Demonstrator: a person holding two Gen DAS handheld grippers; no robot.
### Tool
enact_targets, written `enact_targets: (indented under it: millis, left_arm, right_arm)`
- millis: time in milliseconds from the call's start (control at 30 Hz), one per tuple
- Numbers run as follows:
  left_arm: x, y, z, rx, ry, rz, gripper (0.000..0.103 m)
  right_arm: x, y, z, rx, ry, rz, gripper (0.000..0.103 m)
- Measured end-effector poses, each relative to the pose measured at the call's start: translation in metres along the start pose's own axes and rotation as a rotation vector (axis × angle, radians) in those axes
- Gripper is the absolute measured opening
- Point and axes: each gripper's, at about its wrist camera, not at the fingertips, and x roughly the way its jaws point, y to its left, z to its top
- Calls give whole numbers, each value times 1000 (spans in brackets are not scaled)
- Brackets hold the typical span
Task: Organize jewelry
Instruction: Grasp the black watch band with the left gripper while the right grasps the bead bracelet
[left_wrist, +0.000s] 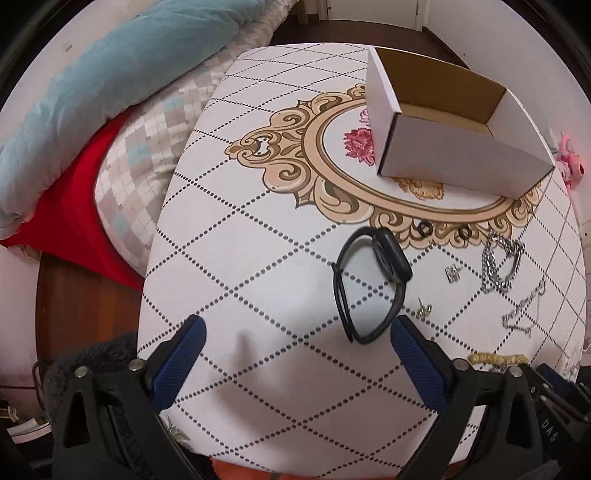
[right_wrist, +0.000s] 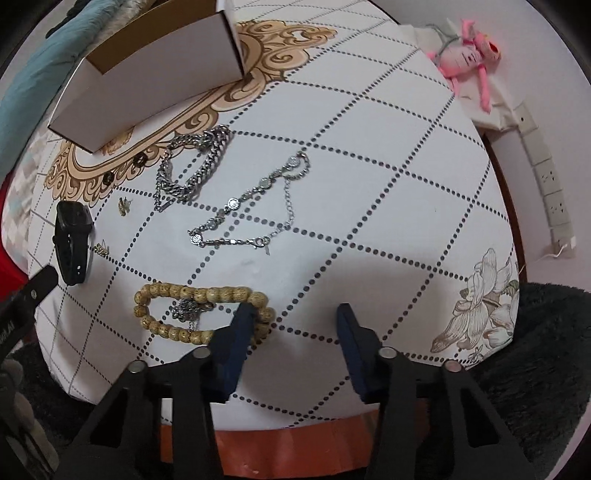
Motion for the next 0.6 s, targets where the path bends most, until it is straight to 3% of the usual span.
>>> enact_targets:
  millis: [33, 100, 133, 400, 467, 533, 567, 600]
  left_arm:
    - [2, 1, 3, -6, 5, -8, 84]
    - [7, 5, 9, -23, 15, -29, 79]
    - [8, 6, 11, -32, 18, -39, 79]
    - [29, 18, 31, -91, 39, -95, 78]
    - [36, 15, 34, -76, 49, -106, 69]
    - [44, 11, 36, -60, 65, -110, 47]
    - [46, 9, 37, -46, 65, -104, 44]
    - [45, 7, 38, -26, 48, -95, 35]
  right_arm:
    - [1, 2, -1, -8, -9, -14, 35]
    - [2, 5, -2, -18, -32, -33, 23]
    - [2, 6, -3, -16, -36, -35, 9]
    - [-14, -3, 7, 47, -68, -39, 9]
    - [-15, -2, 10, 49, -53, -31, 9]
    - [-11, -3, 13, 47, -42, -28, 10]
    - [-11, -1, 13, 38, -39, -34, 10]
    - [-10, -2, 16, 37, -39, -36, 10]
